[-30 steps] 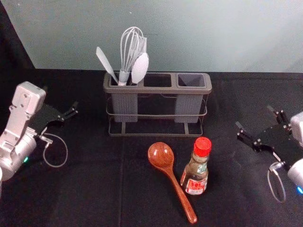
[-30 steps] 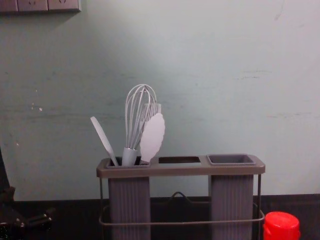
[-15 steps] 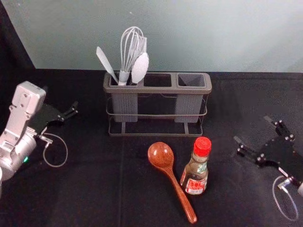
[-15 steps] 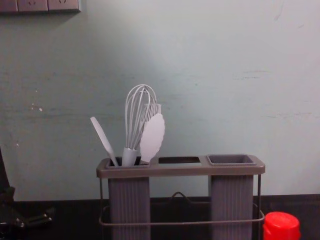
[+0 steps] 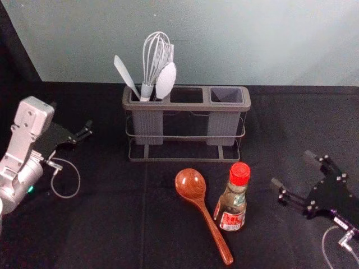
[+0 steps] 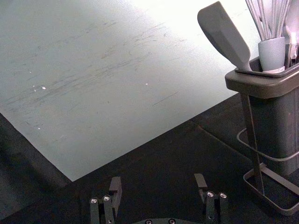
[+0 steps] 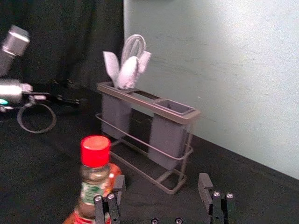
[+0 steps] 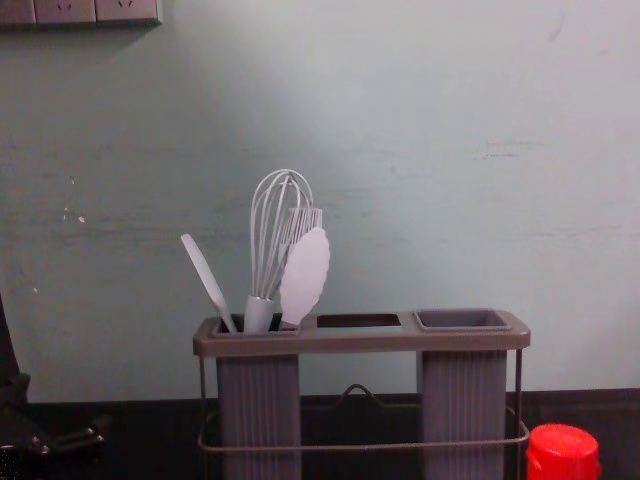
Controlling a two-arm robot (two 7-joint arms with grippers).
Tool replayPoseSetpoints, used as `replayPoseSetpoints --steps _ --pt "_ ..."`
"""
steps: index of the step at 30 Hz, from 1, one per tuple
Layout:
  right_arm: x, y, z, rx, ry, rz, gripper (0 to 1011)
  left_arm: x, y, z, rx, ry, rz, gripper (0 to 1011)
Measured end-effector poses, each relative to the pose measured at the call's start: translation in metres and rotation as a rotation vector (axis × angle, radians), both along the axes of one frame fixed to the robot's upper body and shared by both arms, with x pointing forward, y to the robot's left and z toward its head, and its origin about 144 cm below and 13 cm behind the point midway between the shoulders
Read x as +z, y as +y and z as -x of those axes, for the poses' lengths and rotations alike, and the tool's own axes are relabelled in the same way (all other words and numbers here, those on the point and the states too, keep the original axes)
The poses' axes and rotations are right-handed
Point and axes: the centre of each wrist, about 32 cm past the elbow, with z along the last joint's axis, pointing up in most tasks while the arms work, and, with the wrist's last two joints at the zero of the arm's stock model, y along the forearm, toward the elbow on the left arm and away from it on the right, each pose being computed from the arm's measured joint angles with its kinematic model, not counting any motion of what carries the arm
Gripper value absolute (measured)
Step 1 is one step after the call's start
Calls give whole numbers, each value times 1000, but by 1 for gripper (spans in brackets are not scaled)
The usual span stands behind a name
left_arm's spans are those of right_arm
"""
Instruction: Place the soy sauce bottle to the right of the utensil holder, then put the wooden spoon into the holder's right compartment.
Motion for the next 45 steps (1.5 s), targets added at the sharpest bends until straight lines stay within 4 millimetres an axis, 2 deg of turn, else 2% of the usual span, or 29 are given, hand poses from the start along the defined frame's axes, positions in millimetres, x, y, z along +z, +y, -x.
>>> replayPoseSetpoints --steps 13,25,45 --pt "-6 22 4 97 33 -84 1002 0 0 0 0 0 0 1011" --pt "-14 45 -12 138 41 -122 1003 0 0 0 0 0 0 1011" --pt "-23 60 -33 158 55 -150 1003 0 0 0 0 0 0 1011"
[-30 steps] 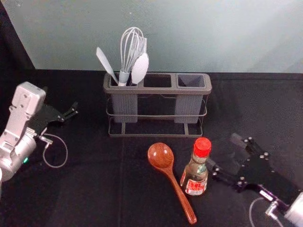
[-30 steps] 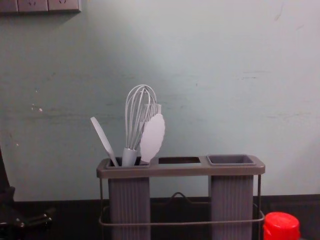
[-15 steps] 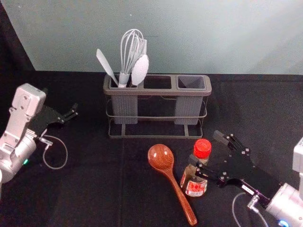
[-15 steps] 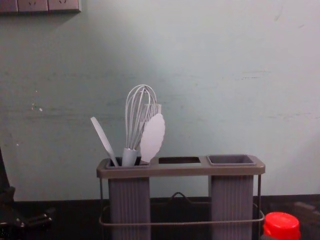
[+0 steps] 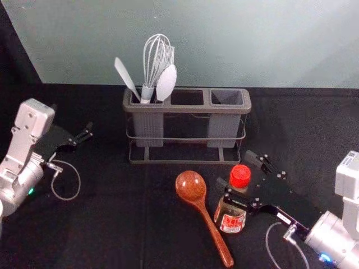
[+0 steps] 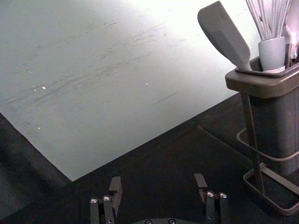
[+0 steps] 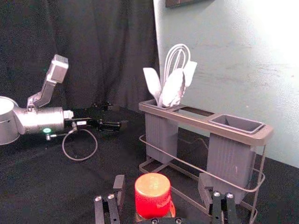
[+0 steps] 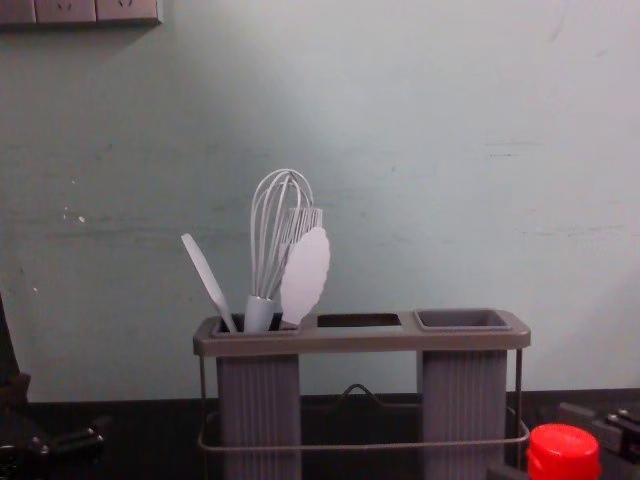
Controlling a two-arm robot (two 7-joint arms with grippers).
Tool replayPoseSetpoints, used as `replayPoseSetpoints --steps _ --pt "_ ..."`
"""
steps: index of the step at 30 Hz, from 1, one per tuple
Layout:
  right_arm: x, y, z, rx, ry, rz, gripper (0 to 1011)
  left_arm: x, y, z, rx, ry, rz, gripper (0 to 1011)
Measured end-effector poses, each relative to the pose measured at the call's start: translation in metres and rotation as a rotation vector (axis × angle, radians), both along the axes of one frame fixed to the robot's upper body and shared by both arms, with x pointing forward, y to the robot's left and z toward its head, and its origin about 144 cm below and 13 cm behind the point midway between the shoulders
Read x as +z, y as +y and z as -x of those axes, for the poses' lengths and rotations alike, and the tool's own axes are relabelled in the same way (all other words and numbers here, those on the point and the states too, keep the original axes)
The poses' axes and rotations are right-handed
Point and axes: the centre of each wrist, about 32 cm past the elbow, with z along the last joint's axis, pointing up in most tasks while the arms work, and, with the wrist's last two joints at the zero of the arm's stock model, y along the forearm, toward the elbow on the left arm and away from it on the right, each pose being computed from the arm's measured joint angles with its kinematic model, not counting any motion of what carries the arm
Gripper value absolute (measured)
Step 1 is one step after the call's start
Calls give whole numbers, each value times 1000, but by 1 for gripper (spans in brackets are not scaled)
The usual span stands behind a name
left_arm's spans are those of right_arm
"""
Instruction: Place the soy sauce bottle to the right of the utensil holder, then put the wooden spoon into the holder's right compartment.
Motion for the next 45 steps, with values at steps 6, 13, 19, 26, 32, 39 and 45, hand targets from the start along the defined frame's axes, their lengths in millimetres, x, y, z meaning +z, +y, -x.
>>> replayPoseSetpoints --steps 6,13,19,26,32,39,45 --pt "0 2 -1 8 -1 -3 1002 0 0 0 0 0 0 1011" --pt "-1 3 -1 11 4 -6 883 0 0 0 0 0 0 1011" --pt "0 3 -1 17 6 -7 734 0 0 0 0 0 0 1011" --pt "3 3 1 17 8 -2 536 0 0 0 0 0 0 1011" --pt "8 2 6 5 7 -2 382 0 0 0 0 0 0 1011" --pt "17 -6 8 -26 -15 1 382 0 0 0 0 0 0 1011" --pt "20 -14 7 -54 -28 8 382 0 0 0 0 0 0 1011"
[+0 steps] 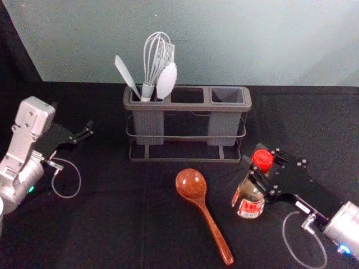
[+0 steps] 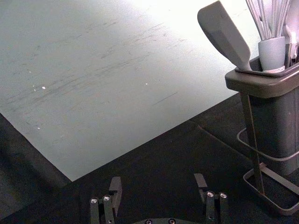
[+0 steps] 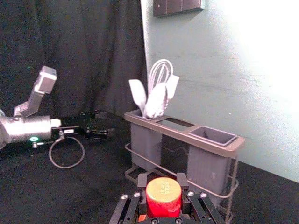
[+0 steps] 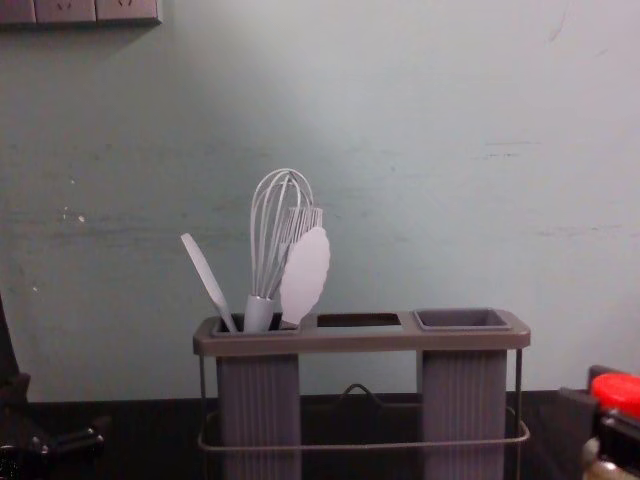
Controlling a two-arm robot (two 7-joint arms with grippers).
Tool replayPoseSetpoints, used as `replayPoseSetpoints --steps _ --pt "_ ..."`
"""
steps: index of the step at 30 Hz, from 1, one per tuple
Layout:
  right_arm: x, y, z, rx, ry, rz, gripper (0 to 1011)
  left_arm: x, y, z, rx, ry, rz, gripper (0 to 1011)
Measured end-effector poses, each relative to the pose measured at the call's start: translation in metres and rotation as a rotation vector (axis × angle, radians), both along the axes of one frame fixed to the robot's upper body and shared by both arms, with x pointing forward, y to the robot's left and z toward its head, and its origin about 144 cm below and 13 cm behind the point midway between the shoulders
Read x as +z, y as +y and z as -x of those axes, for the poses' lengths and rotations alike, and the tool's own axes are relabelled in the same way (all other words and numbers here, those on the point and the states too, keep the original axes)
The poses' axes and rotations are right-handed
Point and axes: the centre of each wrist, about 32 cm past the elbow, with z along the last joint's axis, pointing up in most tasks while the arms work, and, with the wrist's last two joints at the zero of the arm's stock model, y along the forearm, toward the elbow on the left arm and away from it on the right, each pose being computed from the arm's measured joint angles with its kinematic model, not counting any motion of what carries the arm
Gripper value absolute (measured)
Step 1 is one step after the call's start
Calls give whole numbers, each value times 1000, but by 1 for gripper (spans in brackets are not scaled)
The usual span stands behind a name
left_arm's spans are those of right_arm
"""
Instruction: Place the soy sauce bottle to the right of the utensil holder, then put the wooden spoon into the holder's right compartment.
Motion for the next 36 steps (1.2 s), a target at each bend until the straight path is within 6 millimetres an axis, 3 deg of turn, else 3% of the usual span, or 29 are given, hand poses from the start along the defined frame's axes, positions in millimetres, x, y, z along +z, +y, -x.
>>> replayPoseSetpoints --steps 20,36 --pt "2 -36 -32 -127 -35 -13 382 0 0 0 0 0 0 1011" --pt "-7 -40 -74 -169 -26 -42 382 0 0 0 0 0 0 1011"
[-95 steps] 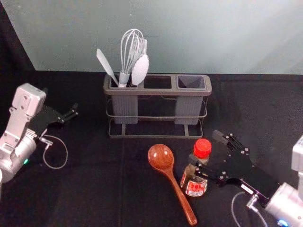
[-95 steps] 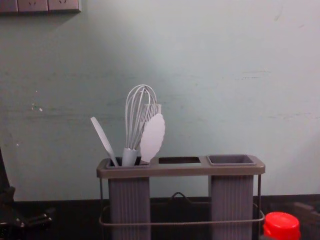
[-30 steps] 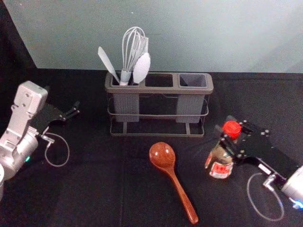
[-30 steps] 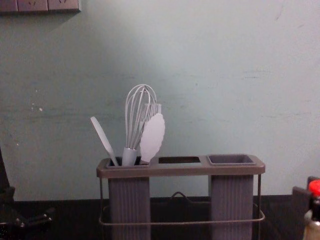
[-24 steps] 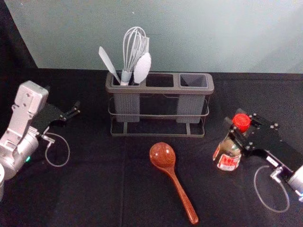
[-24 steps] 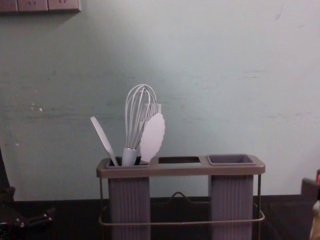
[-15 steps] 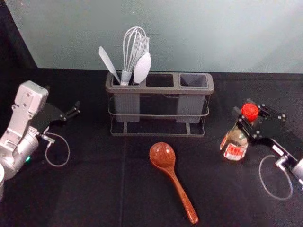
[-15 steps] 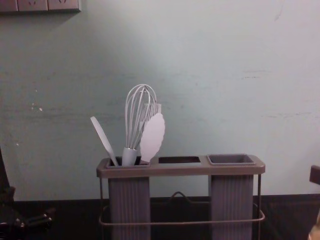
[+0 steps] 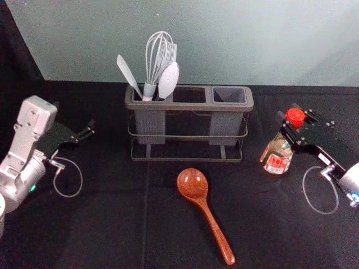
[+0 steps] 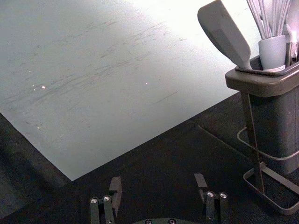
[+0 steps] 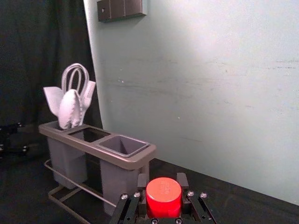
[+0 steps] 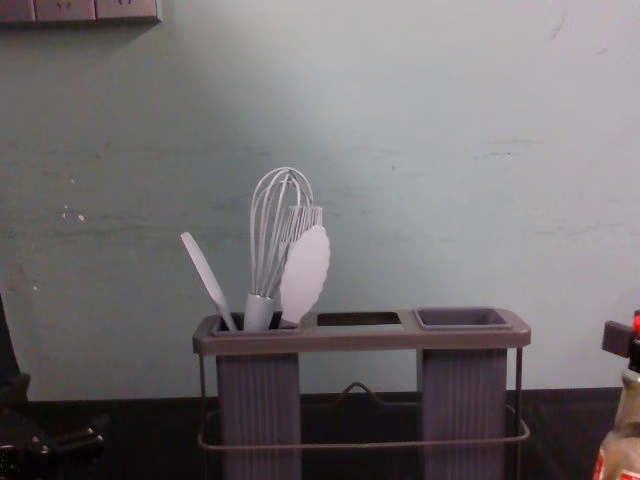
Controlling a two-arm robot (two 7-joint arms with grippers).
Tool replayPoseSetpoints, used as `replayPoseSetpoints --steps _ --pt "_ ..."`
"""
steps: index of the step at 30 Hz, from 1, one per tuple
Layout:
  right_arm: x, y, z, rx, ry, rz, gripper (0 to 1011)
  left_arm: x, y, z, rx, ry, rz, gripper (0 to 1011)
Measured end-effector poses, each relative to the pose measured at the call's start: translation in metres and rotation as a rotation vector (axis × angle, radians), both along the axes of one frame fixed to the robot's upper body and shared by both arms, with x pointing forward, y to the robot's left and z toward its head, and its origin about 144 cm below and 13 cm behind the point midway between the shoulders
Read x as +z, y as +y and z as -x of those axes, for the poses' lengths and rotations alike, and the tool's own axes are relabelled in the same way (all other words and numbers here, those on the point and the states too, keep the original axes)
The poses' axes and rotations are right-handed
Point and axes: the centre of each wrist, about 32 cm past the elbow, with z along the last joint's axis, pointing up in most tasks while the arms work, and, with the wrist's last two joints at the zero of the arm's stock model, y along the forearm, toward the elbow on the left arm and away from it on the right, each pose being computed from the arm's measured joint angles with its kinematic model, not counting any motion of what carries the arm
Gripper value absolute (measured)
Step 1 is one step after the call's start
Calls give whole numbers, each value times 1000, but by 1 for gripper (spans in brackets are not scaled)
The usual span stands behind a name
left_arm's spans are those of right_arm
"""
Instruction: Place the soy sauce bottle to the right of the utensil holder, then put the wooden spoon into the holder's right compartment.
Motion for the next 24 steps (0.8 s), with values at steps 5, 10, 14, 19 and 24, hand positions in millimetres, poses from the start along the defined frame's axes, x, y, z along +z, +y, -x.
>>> replayPoseSetpoints --steps 5,10,14,19,24 --pt "-4 1 -12 -5 4 -13 382 0 0 0 0 0 0 1011" --pt "-8 2 -24 -5 3 -26 382 0 0 0 0 0 0 1011" --pt "-10 4 -34 -8 1 -31 382 0 0 0 0 0 0 1011" --pt "-9 6 -43 -8 -7 -34 382 0 0 0 0 0 0 1011" --pt "-9 11 -54 2 -6 -34 382 0 0 0 0 0 0 1011"
